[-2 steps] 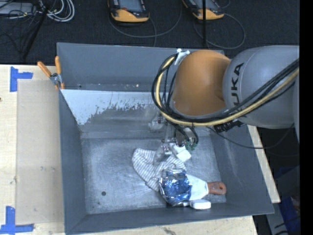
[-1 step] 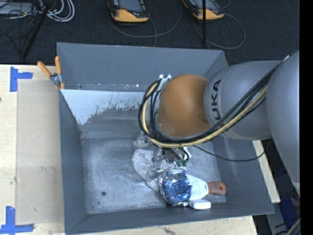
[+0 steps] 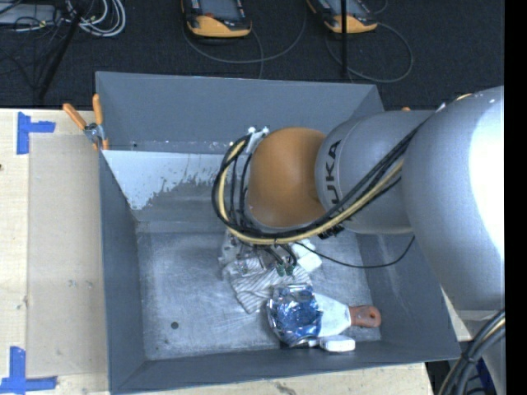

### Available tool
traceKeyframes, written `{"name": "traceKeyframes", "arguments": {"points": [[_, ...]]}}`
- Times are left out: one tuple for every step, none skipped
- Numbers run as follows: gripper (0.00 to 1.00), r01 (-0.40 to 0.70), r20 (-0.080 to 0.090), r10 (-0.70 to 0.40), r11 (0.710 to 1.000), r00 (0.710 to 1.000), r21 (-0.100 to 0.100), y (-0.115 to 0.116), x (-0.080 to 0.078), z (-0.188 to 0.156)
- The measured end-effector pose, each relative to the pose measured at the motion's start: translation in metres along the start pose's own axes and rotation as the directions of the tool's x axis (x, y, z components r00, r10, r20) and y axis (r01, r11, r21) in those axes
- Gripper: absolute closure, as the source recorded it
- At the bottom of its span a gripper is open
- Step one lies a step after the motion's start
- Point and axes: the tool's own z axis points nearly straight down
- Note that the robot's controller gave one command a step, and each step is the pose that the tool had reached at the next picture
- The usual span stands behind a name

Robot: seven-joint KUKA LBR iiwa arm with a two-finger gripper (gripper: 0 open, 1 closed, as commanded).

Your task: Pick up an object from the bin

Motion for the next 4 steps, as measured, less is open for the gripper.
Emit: {"name": "traceKeyframes", "arguments": {"points": [[1.0,0.0,0.0,0.0,1.0,1.0,0.0,0.0,0.0,0.0],[1.0,-0.035,0.033,0.035,0.999,0.999,0.003,0.003,0.018,-0.002],[1.0,-0.013,-0.001,0.013,1.0,1.0,0.001,0.003,0.014,-0.042],[1.0,-0.01,0.009,0.01,1.0,1.0,0.002,-0.001,0.009,-0.077]]}}
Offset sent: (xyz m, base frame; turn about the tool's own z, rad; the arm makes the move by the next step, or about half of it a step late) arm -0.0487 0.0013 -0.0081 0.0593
